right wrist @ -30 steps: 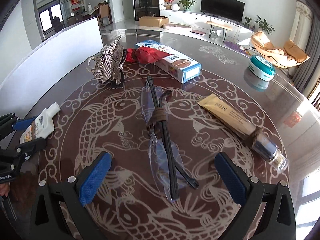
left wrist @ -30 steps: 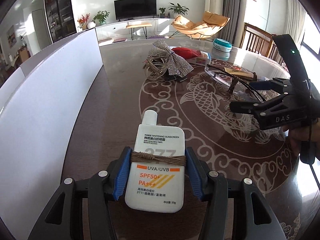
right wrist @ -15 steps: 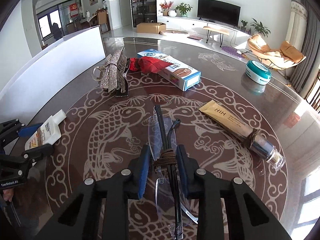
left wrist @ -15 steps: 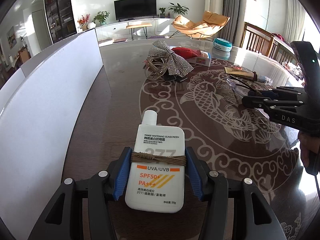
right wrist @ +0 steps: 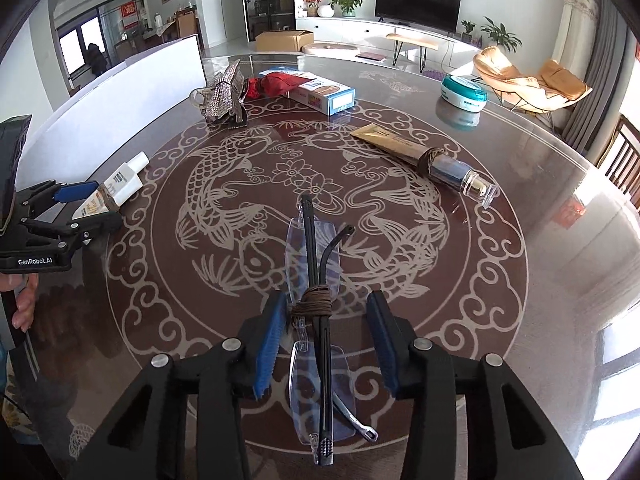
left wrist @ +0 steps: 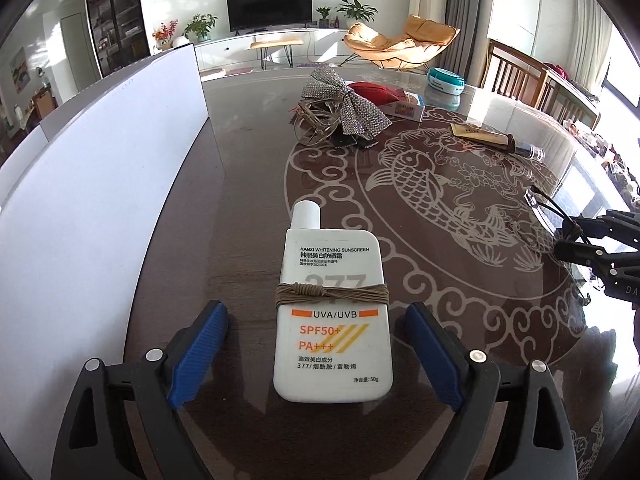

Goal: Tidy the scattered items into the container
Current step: 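Grasp the rimless glasses by the bridge with the right tool, then carry the sunscreen bottle and glasses over the container with both tools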

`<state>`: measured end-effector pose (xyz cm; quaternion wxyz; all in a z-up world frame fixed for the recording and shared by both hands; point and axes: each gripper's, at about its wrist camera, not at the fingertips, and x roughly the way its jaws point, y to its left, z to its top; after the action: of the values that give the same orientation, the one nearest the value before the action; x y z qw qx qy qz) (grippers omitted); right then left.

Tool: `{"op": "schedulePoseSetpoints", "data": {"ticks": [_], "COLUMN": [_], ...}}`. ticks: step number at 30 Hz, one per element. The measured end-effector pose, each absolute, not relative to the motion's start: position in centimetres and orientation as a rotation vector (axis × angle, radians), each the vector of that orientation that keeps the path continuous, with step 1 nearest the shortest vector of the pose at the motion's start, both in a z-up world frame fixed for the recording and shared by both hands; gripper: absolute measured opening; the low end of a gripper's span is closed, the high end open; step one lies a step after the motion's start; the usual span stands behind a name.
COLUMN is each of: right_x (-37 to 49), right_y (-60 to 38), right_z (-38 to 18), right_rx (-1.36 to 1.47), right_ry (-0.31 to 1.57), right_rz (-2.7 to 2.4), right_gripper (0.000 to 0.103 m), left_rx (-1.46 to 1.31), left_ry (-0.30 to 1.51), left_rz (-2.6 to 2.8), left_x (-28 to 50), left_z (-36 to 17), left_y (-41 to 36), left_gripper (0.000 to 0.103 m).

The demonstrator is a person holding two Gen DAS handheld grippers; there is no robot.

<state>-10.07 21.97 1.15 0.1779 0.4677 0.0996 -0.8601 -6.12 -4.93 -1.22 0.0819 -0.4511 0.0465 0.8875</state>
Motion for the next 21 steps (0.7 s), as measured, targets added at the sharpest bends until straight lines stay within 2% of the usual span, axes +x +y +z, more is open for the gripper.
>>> {"op": "schedulePoseSetpoints", "data": {"ticks": [6,7,8,9,11,13,15,21], "right_x": [-12.3,-12.6,-12.8,-12.9,-13.1,-13.2,-12.8,-11.6], "right_y": [21.0,20.8,20.6,20.3,19.9,20.0,20.3,21.2], "right_z": [1.5,1.5,1.6,1.6,1.7,2.1,3.2,4.1], "right_rx": [1.484,1.506,1.523,1.534,1.553,1.572,1.539,1.534], "right_ry": [0.38,0.388,0.398,0.417,0.446,0.411,0.369,0.273], "right_rz": [-2.244,-2.214,-2.191,-2.176,-2.156,-2.146,-2.175,-2.213], "right_gripper": [0.048,0.048,0.047,0.042,0.025,0.024,0.016,0.015], "left_rx": [-1.403,-1.394,-1.383,-1.385,-1.395,-1.388,-1.355,-1.257], "left_ry": [0.176,0.183,0.188,0.196,0.188,0.138,0.087,-0.058], "left_rz": [2.579,2.574,2.567,2.558,2.543,2.524,2.525,2.57], "left_x": [-6.5,-6.4,-6.3,-6.3,-6.3,-5.9,-4.8,-2.1], "left_z": [-1.0,-0.8,-0.6,-0.4,-0.3,-0.1,0.7,3.4], "left_y": [-5.2,-5.0,-4.8,-4.5,-4.1,-3.9,-3.7,-4.1], "left_gripper": [0.088,0.075,0.057,0.052,0.052,0.052,0.052,0.052]}}
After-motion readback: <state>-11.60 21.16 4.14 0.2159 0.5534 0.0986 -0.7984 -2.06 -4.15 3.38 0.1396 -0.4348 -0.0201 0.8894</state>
